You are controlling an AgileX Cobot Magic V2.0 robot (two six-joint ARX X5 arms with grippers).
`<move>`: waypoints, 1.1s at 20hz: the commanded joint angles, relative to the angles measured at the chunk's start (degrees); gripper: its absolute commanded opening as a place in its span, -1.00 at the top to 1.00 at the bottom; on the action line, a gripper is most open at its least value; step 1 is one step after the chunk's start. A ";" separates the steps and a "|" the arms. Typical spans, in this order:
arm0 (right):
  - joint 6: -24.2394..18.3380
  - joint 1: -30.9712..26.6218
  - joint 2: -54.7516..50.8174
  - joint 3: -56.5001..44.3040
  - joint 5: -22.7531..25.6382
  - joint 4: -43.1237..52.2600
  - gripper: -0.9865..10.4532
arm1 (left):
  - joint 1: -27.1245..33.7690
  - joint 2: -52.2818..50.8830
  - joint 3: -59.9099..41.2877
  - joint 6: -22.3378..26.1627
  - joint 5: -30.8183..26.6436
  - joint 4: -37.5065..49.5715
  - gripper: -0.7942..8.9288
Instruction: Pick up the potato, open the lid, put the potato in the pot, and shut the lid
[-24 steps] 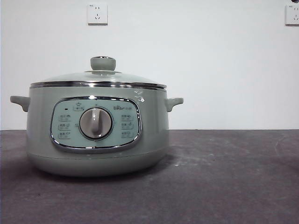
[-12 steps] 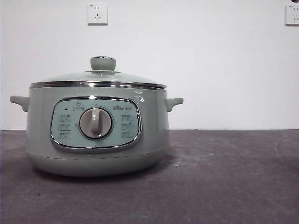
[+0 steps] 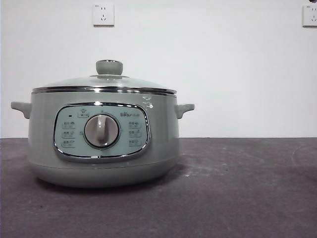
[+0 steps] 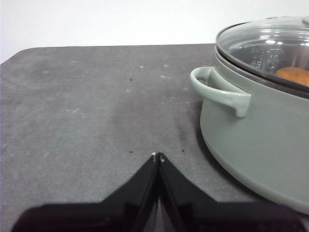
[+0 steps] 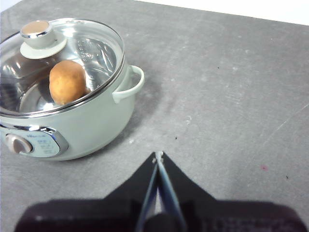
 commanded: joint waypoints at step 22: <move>-2.40 -7.52 -3.96 -2.19 -0.07 1.42 0.82 | 0.20 -0.17 -0.85 -0.52 -0.24 0.17 0.84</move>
